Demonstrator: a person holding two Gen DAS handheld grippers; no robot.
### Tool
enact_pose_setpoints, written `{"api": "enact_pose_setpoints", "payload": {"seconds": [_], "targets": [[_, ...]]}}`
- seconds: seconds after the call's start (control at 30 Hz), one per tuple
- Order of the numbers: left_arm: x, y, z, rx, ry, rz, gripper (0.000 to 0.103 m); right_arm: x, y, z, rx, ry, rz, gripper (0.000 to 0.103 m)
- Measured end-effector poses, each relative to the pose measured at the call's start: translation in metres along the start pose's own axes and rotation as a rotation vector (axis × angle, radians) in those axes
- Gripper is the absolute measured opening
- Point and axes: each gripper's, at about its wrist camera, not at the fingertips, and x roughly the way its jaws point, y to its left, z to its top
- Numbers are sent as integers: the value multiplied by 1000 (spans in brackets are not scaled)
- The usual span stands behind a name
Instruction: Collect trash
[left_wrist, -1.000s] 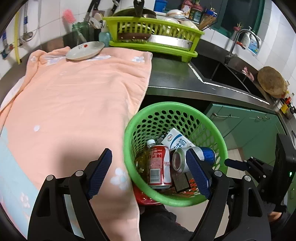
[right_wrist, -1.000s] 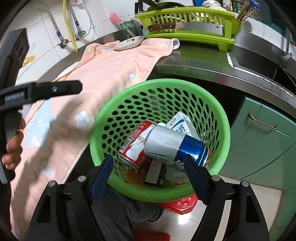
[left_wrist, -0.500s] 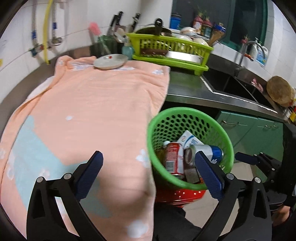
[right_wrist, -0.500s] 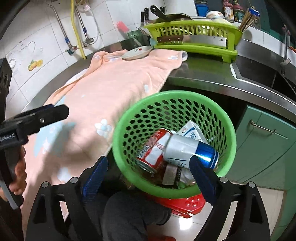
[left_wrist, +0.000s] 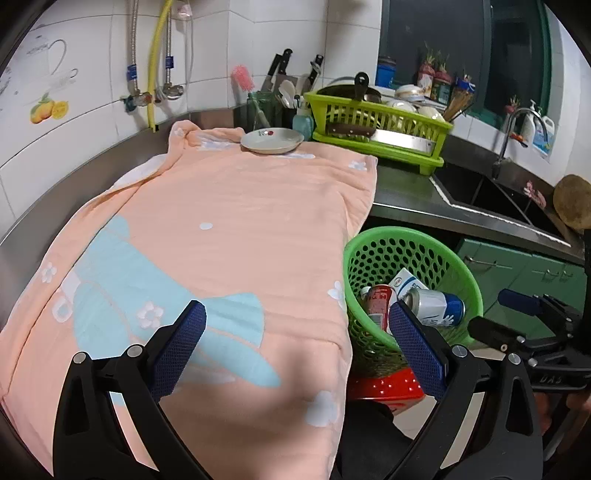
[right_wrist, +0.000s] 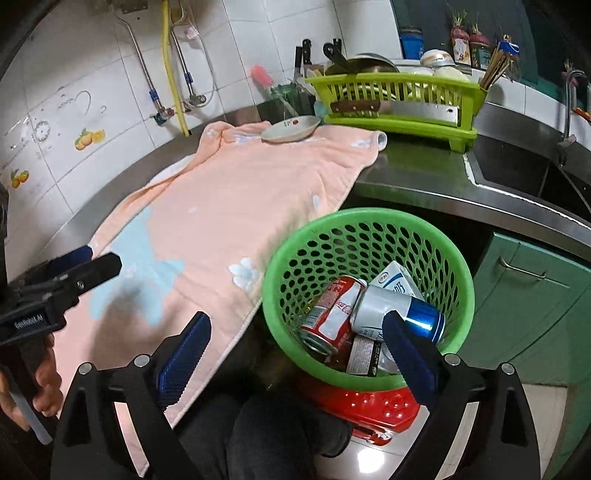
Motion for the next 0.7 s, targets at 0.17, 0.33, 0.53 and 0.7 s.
{"api": "enact_pose_setpoints", "payload": {"seconds": [0.17, 0.33, 0.53, 0.7], "targets": [[-10, 5, -6, -12, -19, 9, 98, -11, 7, 1, -9, -23, -12, 92], [-24, 6, -9, -8, -67, 28, 98, -19, 10, 1, -20, -41, -19, 92], [-32, 5, -8, -1, -85, 43, 98, -28, 12, 1, -28, -64, -24, 92], [-36, 1, -9, 19, -91, 32, 98, -33, 11, 1, -23, -75, -22, 92]]}}
